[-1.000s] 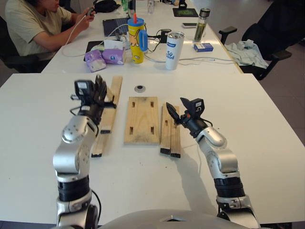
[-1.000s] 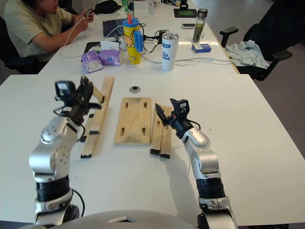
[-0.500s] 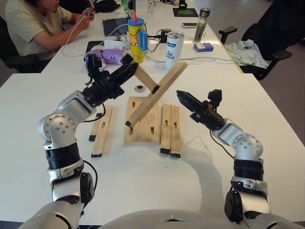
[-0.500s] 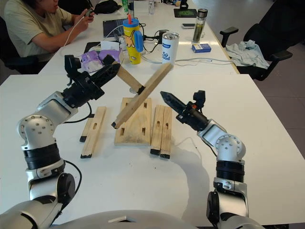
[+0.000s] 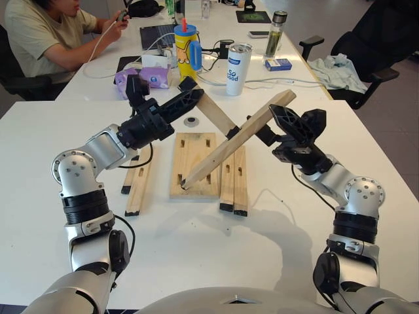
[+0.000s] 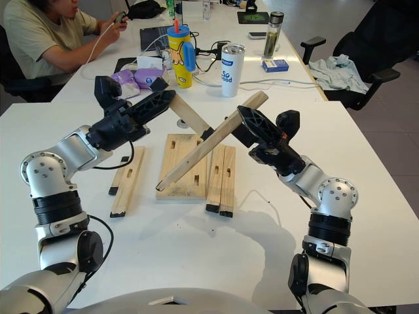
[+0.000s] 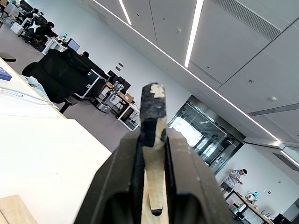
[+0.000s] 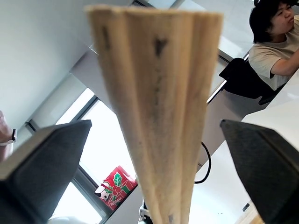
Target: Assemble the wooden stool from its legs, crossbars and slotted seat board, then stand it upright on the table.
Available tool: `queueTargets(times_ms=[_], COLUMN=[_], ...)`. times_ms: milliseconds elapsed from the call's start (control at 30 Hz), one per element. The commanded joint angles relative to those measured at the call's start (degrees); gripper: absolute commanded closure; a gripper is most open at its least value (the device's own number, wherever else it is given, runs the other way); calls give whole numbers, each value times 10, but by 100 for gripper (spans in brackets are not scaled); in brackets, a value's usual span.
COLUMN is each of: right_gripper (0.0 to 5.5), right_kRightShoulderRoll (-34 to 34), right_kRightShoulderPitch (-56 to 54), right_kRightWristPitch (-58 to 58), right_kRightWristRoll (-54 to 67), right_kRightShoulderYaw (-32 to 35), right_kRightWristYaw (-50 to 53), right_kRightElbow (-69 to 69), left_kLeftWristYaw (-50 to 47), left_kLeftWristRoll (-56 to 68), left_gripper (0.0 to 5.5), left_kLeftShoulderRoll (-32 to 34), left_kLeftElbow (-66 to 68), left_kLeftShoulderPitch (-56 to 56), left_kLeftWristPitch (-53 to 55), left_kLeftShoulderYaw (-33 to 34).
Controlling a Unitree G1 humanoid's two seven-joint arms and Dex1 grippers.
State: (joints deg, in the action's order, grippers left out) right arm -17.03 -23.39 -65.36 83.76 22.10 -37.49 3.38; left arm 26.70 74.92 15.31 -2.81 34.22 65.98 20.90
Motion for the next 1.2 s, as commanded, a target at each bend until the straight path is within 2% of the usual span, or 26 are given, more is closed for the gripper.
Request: queueTargets(times_ms=[33, 533, 667, 700, 967, 1133, 1200], right_gripper=[106, 340, 340, 340, 341, 342, 342], right_kRightShoulderRoll=[-1, -10, -10, -10, -18, -21, -28], right_kRightShoulderPitch=[8, 14, 17, 17, 24, 30, 37], right_kRightWristPitch=[14, 30, 42, 44, 50, 110, 139], right_kRightWristRoll=[-6, -6, -16, -18, -31, -98, -135], right_kRightShoulderYaw=[-8, -17, -20, -21, -28, -29, -37], right_kRightWristYaw=[0, -43, -56, -59, -76, -85, -104], right_kRightElbow=[-25, -22, -25, -25, -25, -33, -40], left_kLeftWristYaw=[-20, -33, -8, -9, -40, -28, 3], left_kLeftWristRoll=[32, 42, -8, -11, 49, -6, -70], left_gripper=[510, 510, 510, 474, 363, 285, 254], left_kLeftShoulderRoll=[8, 28, 39, 37, 30, 101, 135], left_kLeftElbow=[6, 11, -20, -20, -27, -2, 5], left_kLeftShoulderPitch=[4, 3, -5, -4, 38, 36, 1], left_kLeftWristPitch=[9, -10, -43, -48, -75, -125, -147], left_kLeftShoulderYaw=[1, -8, -33, -34, -2, 36, 17])
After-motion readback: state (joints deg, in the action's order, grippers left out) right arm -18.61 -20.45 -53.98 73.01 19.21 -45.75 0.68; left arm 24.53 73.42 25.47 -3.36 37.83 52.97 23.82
